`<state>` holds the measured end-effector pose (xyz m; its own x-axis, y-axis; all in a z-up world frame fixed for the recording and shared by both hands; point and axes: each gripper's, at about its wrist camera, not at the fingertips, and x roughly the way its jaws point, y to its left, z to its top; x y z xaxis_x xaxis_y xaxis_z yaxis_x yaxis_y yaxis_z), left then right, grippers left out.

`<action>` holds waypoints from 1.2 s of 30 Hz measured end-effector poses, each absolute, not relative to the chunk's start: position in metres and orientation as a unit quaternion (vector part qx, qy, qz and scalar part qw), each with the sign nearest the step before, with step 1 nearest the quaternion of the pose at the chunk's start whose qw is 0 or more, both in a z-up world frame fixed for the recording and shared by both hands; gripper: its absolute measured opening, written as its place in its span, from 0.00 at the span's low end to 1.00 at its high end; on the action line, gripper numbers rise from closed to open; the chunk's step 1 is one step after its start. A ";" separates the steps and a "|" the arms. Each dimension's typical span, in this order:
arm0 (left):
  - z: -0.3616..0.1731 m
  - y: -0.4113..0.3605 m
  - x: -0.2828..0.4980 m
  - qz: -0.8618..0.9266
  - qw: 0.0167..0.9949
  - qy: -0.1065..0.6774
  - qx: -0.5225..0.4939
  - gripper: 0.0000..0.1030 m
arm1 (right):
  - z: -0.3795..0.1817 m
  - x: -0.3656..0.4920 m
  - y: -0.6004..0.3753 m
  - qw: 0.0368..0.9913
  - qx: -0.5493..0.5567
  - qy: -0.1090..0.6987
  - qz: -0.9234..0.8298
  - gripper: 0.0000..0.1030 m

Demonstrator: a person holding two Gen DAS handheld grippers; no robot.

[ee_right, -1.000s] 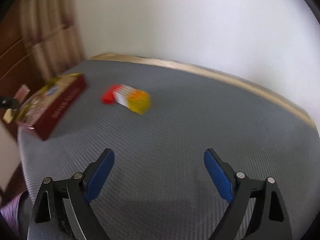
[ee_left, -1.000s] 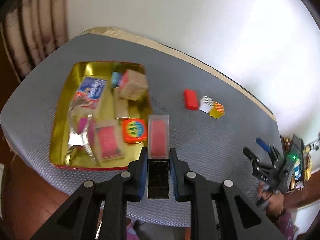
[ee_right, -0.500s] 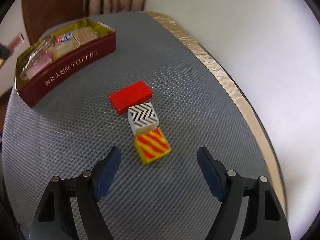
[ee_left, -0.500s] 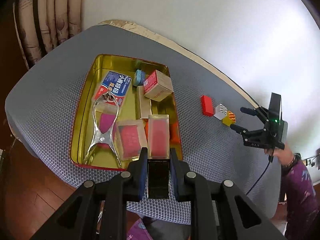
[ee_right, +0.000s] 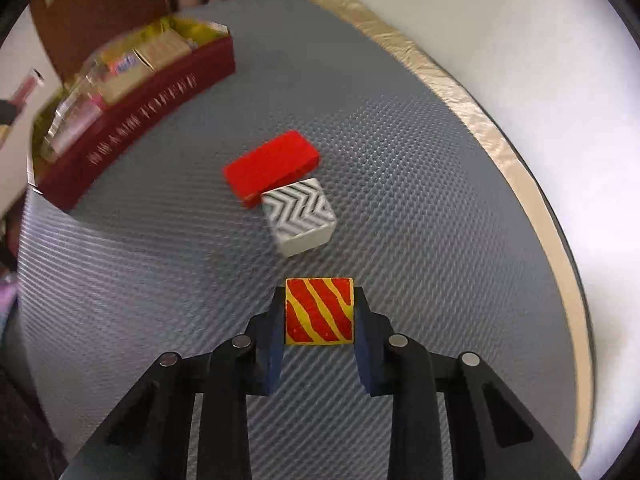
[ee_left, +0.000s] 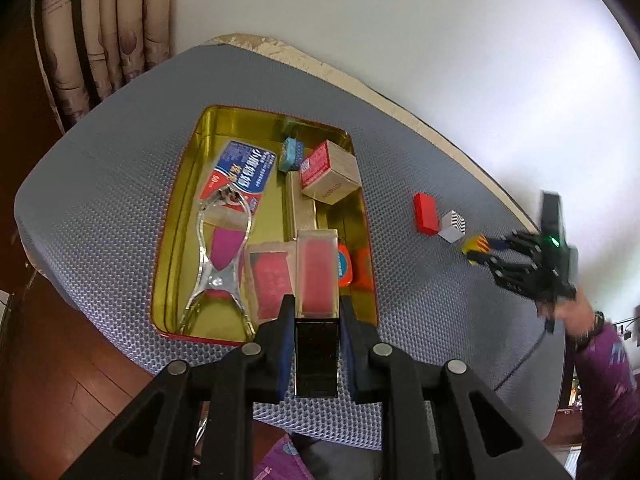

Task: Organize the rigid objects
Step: 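Carry the tube over the tin with the left tool while the right grasps the striped cube, then release the tube into the tin with the left tool while the right places the striped cube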

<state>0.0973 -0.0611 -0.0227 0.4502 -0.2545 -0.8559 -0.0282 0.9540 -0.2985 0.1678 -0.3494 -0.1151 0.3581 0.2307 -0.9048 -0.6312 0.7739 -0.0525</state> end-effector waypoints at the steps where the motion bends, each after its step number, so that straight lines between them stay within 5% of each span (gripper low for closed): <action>1: -0.022 -0.059 0.096 -0.067 0.842 0.518 -0.135 0.20 | -0.108 0.156 -0.355 0.811 -0.176 0.490 0.267 0.27; 15: -0.045 -0.068 0.122 -0.080 0.842 0.528 -0.079 0.20 | -0.074 -0.028 -0.340 0.884 0.067 0.394 0.241 0.27; 24: -0.052 -0.083 0.158 -0.057 0.868 0.493 -0.009 0.24 | -0.066 -0.035 -0.325 0.886 0.077 0.388 0.240 0.27; 33: -0.029 -0.039 0.124 -0.019 0.887 0.455 -0.077 0.24 | -0.045 -0.026 -0.301 0.886 0.076 0.372 0.265 0.27; 36: -0.023 -0.020 0.096 0.022 0.900 0.429 -0.078 0.35 | -0.030 -0.011 -0.273 0.883 0.061 0.361 0.294 0.27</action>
<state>0.0960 -0.0203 -0.0230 0.6307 -0.0269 -0.7756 -0.1074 0.9868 -0.1215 -0.0107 -0.2727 -0.0305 0.5660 0.5634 -0.6018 -0.4746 0.8196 0.3210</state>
